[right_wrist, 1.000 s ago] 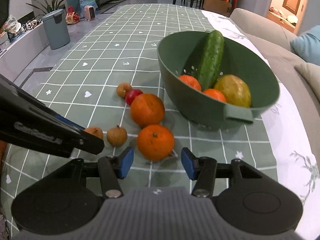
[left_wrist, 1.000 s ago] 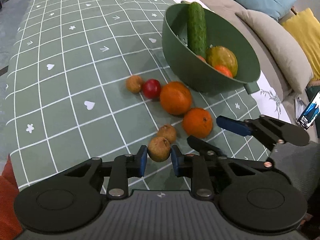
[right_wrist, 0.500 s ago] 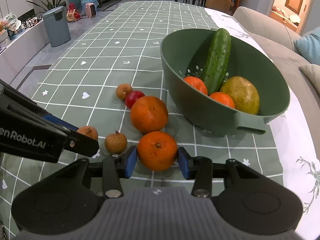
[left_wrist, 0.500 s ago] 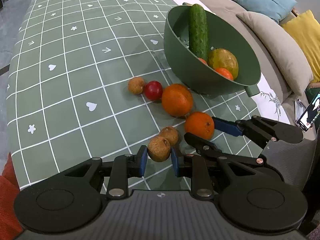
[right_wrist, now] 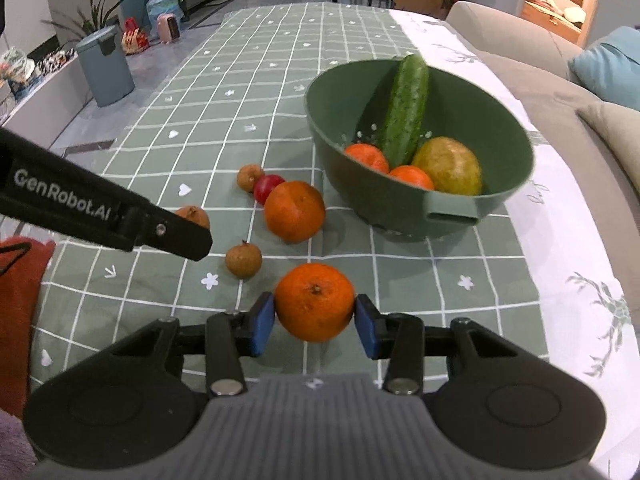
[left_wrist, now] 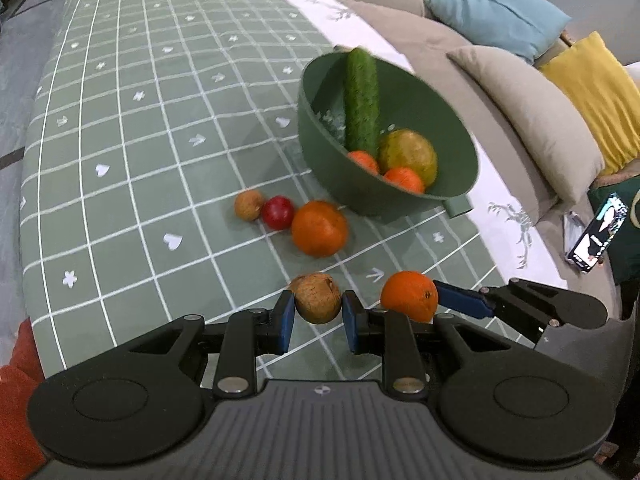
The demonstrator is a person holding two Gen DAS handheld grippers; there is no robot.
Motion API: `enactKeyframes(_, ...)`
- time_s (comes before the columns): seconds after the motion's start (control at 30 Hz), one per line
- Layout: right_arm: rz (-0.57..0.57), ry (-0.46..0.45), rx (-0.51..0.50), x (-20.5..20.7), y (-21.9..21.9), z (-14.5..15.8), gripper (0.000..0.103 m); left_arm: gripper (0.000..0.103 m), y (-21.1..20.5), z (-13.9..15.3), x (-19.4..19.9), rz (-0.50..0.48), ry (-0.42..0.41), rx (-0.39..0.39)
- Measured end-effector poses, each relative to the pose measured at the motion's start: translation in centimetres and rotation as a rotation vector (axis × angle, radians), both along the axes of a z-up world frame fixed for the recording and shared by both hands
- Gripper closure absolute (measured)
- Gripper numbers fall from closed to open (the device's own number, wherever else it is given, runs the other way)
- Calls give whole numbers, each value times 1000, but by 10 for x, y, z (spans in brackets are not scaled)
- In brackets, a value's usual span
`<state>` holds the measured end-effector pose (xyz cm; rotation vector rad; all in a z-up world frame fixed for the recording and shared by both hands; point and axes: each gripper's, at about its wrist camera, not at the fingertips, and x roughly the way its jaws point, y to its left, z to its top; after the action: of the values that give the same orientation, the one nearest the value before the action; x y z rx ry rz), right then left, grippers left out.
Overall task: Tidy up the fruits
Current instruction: 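Close the left tool on a small brown fruit while the right tool grasps a tangerine, then lift and carry the brown fruit and tangerine with both tools over the green colander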
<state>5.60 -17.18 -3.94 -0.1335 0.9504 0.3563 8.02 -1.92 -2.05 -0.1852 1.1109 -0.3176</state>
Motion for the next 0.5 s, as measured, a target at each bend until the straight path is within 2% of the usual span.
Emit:
enactKeyframes(0.17,-28,-27,19,-5,-11,18,63,75,-12,18,2,-27,-47,2)
enactKeyframes(0.33,-44,-60,36,-4,-20,35,63,75,-21,32,14,-41,-60,-20)
enactKeyframes(0.5,-43,-101,34,3,-26,52,63,75,-32,45,30,-71,-91,0)
